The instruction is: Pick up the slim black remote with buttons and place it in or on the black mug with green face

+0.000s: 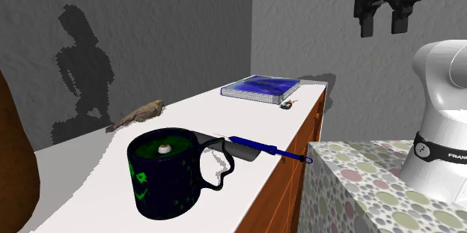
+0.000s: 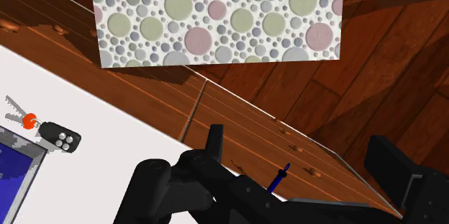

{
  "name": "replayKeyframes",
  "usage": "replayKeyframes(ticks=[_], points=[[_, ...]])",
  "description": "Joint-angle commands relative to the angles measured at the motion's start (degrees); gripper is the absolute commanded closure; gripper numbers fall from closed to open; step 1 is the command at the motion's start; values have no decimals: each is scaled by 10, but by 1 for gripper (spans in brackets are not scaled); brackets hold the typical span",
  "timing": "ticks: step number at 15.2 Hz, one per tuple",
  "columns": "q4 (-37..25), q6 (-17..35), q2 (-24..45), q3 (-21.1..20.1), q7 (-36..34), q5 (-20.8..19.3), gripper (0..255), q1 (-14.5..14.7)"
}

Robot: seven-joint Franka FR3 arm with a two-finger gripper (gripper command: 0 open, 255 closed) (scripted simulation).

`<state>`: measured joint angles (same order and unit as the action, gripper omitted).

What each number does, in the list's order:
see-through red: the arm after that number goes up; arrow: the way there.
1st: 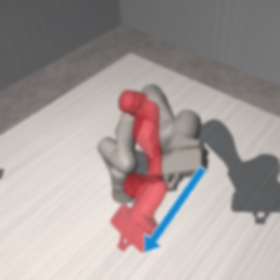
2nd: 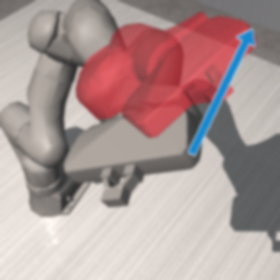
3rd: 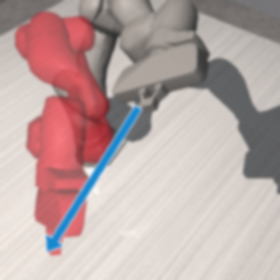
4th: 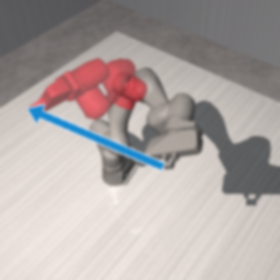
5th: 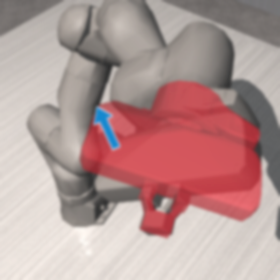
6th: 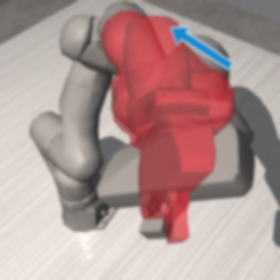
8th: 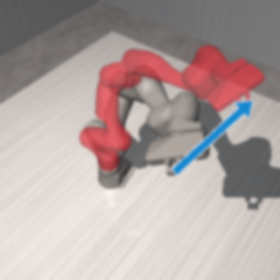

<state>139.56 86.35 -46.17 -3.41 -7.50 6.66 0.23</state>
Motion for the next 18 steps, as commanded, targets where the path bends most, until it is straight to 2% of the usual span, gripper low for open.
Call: replayKeyframes(ticks=[1,9,18], points=[[0,0,0,0,0,0,0,0],[-18,152,149,-27,-58,6,0,-24],[-95,285,335,-45,-130,-11,0,-52]])
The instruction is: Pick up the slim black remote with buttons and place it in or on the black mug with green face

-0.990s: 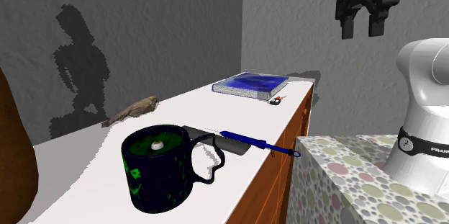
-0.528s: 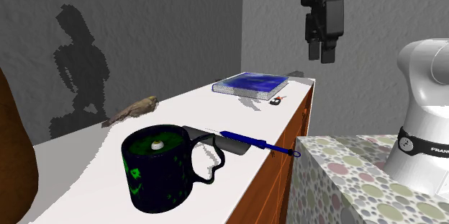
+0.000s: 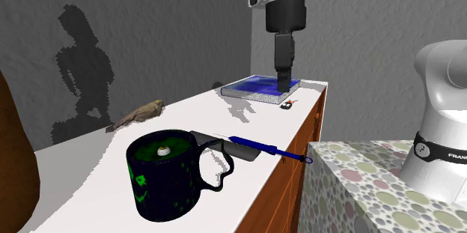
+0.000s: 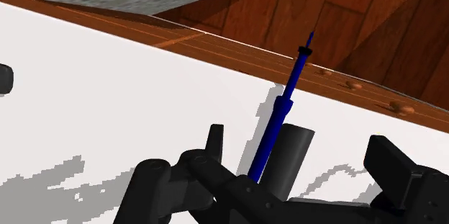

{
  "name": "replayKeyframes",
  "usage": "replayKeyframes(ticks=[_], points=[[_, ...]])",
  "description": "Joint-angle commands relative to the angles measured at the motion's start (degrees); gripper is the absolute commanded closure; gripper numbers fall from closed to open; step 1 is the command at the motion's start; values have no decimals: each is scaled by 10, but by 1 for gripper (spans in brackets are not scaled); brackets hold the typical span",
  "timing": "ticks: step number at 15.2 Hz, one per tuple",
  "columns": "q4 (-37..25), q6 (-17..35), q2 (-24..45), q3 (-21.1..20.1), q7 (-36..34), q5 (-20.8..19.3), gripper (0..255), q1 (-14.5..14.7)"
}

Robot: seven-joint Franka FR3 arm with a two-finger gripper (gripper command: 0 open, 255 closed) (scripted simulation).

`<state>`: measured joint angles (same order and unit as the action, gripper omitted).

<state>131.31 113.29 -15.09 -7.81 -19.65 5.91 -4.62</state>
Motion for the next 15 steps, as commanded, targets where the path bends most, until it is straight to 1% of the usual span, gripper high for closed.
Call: replayKeyframes(ticks=[1,8,15], points=[[-25,27,46,-2,-17,-7,0,-6],[-126,87,192,2,-76,-36,0,-18],[-260,112,335,20,-128,-61,0,-21]])
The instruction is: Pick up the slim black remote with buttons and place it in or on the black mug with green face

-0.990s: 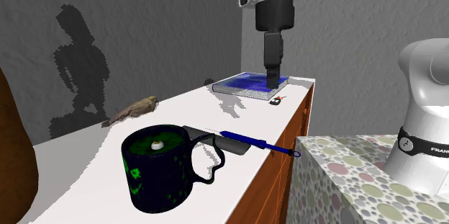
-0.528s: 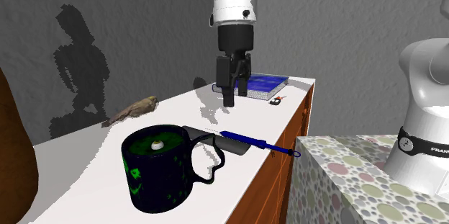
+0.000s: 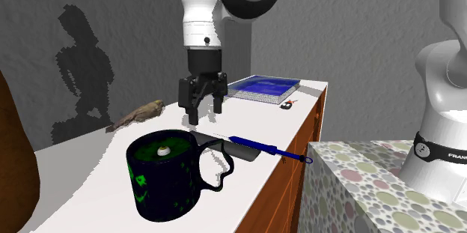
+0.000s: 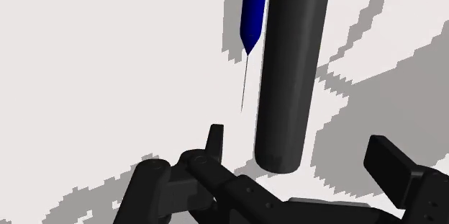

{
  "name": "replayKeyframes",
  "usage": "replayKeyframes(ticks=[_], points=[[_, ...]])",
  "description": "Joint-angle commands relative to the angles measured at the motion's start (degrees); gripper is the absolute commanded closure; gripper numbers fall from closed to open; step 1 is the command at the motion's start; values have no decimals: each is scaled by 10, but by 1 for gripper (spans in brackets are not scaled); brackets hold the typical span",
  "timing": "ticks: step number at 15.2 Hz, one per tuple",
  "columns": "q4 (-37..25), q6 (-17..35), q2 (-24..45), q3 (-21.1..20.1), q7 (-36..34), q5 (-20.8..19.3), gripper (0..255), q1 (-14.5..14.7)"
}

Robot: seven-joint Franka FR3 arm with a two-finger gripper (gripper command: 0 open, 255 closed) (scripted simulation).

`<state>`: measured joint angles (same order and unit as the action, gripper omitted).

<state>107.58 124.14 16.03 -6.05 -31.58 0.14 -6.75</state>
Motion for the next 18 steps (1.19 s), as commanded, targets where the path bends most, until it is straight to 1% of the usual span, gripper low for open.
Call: replayKeyframes(ticks=[1,9,16,17,18], points=[[-37,5,38,5,-12,-5,0,0],[-19,53,68,6,-14,-8,0,2],[-19,52,68,6,-14,-8,0,2],[-19,52,68,6,-14,-8,255,2],[-19,52,68,6,-14,-8,255,2]])
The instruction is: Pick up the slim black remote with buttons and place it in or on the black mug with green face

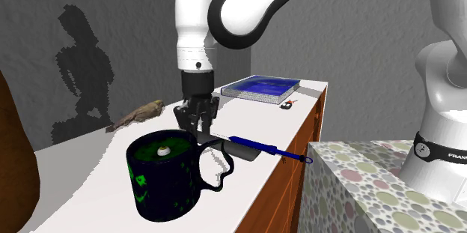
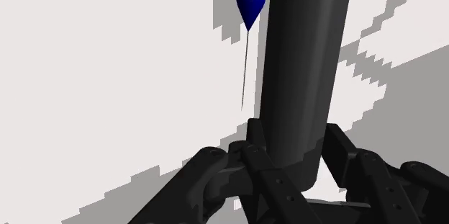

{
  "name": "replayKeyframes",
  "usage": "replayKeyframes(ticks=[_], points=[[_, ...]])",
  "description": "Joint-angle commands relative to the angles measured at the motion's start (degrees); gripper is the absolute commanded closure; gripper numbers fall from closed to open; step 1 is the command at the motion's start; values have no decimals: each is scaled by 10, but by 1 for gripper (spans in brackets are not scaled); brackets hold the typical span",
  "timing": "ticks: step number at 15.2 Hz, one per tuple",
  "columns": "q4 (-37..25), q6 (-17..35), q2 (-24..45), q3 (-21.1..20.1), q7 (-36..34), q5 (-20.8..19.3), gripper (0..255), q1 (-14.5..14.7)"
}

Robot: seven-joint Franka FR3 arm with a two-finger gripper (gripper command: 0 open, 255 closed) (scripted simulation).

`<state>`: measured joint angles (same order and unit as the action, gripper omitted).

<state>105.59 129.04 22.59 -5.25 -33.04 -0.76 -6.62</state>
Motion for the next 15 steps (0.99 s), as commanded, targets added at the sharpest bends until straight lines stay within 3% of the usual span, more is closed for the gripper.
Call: replayKeyframes(ticks=[1,8,15], points=[[0,3,2,-2,0,1,255,1],[1,3,2,-2,0,1,255,1],[-17,-41,-25,-3,1,3,255,0]])
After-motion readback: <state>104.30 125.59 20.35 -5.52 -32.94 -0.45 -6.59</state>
